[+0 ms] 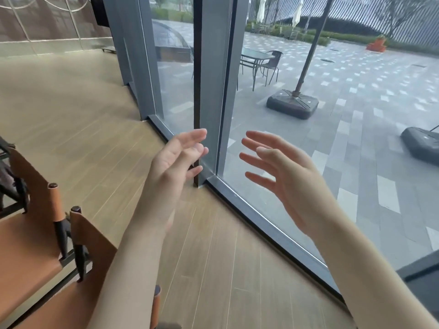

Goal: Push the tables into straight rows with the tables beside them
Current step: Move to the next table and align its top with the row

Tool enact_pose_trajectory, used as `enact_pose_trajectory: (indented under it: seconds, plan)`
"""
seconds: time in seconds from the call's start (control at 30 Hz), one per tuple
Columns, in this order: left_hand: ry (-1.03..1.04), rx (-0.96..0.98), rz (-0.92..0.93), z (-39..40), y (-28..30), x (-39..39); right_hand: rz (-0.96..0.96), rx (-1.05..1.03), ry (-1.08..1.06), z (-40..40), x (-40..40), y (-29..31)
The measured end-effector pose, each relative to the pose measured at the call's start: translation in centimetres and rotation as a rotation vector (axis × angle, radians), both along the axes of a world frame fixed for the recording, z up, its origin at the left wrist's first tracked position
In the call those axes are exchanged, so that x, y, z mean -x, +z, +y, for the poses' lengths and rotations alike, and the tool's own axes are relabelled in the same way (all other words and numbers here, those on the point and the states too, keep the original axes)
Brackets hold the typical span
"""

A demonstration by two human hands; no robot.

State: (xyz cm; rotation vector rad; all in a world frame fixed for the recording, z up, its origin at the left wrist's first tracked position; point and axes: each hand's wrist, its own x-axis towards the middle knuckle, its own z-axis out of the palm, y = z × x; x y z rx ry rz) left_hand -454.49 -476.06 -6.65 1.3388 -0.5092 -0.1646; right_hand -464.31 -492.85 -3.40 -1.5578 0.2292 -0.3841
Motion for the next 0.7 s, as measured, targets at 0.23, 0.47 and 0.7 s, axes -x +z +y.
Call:
enact_pose_trajectory:
  seconds: [0.23, 0.47, 0.7]
  plan:
    - [-0.033, 0.046, -0.052, -6.5, 4.4, -12.9, -0.009, 0.016, 0.031, -5.9, -13.0, 2.1]
    - [0.011, 0.078, -0.149, -11.4, 8.0, -25.1, -0.064, 0.063, 0.055, -8.6, -27.0, 4.7]
    - [0.136, 0.024, -0.179, -14.1, 6.8, -36.6, -0.130, 0.106, 0.158, -12.5, -40.6, 4.6]
